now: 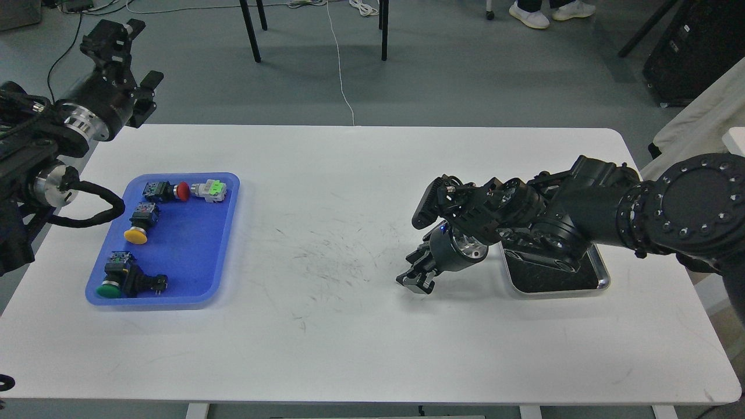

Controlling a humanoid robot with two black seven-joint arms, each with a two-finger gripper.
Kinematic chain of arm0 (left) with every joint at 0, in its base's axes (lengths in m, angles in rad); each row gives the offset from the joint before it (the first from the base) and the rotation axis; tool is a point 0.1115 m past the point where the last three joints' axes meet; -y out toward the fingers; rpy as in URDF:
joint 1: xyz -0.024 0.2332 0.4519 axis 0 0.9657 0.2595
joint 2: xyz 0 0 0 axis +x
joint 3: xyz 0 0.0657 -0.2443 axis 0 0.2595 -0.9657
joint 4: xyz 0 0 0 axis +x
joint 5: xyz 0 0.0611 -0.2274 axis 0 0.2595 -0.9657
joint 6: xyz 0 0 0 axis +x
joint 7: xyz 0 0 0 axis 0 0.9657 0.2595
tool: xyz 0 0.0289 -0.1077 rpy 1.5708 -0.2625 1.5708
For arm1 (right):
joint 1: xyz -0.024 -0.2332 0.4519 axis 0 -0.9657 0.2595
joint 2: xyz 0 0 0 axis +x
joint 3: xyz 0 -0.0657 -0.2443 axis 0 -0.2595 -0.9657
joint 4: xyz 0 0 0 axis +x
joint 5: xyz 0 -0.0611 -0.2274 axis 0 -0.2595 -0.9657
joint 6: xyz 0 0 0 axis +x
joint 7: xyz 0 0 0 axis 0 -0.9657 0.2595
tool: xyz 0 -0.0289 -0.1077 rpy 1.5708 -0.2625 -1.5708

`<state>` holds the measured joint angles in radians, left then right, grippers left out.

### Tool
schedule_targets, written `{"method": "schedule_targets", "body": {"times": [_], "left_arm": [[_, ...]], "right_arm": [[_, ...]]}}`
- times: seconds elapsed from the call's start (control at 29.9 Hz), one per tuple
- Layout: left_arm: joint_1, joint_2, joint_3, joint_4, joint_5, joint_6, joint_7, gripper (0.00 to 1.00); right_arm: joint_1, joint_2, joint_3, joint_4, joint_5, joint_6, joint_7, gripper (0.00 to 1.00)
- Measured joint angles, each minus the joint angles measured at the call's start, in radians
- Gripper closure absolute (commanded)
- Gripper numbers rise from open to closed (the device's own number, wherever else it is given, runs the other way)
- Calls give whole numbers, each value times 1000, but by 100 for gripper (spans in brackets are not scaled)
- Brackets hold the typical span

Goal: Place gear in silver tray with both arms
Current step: 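Grasp the black gear with the right gripper, then lift the gear and move it over the silver tray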

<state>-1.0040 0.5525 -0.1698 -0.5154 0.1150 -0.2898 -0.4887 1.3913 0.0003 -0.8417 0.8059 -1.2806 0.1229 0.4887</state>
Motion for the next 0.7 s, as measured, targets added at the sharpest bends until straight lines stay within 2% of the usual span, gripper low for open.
{"method": "schedule_targets", "body": {"times": [0.2,0.37,0.5,0.57,0.7], "left_arm": [[3,0,1,0,0,0,0,3],[4,0,1,1,0,0,0,3],[5,0,1,2,0,0,0,3],[6,0,1,2,0,0,0,3],[8,0,2,2,1,1,0,3]], "right_arm": [[7,0,-26,0,-1,0,0,60],[12,-1,-34,2,-2,1,0,67],[13,-2,-43,1,-2,1,1,77],[13,-2,-46,0,-3,1,1,78],[14,-7,-49,-1,-3,1,1,91]]}}
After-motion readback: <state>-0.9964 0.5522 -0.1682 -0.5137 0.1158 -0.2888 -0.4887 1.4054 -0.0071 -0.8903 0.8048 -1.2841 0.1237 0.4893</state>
